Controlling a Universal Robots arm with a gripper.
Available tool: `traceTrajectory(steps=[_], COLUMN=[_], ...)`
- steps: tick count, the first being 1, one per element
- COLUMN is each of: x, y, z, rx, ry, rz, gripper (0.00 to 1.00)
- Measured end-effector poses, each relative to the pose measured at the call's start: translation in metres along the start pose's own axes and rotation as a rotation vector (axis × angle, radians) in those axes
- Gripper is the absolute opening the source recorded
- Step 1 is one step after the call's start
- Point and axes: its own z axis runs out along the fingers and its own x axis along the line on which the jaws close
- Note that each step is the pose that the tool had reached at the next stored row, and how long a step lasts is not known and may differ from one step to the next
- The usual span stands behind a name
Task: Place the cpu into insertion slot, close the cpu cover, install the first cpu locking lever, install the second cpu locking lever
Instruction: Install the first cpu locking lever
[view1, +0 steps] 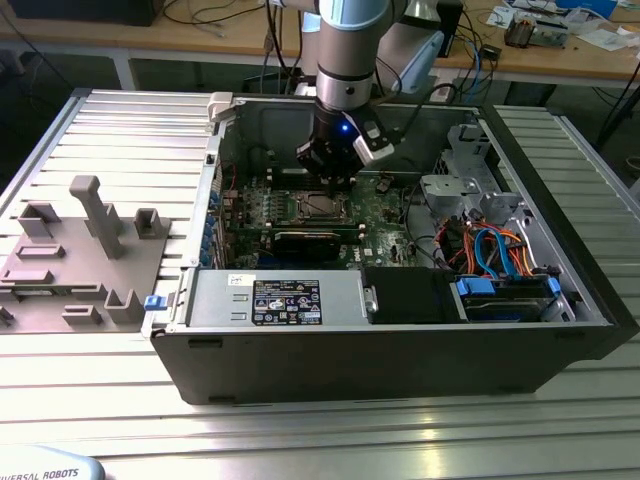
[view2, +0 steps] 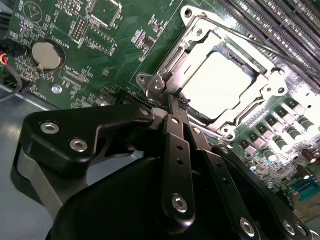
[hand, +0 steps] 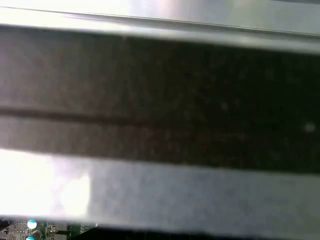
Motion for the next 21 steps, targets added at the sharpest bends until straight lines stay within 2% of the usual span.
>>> traceTrajectory(steps=[12,14,21], x=[0.0011,0.0014,0.0021], y=[-0.0119,-0.0162,-0.0242], z=[-0.0003,-0.0003,-0.0005], rx=[0.0001,0.0,0.0], ry=[0.0,0.0,0.0], rz=[0.0,0.0,0.0], gripper=[0.11,0.11,0.11])
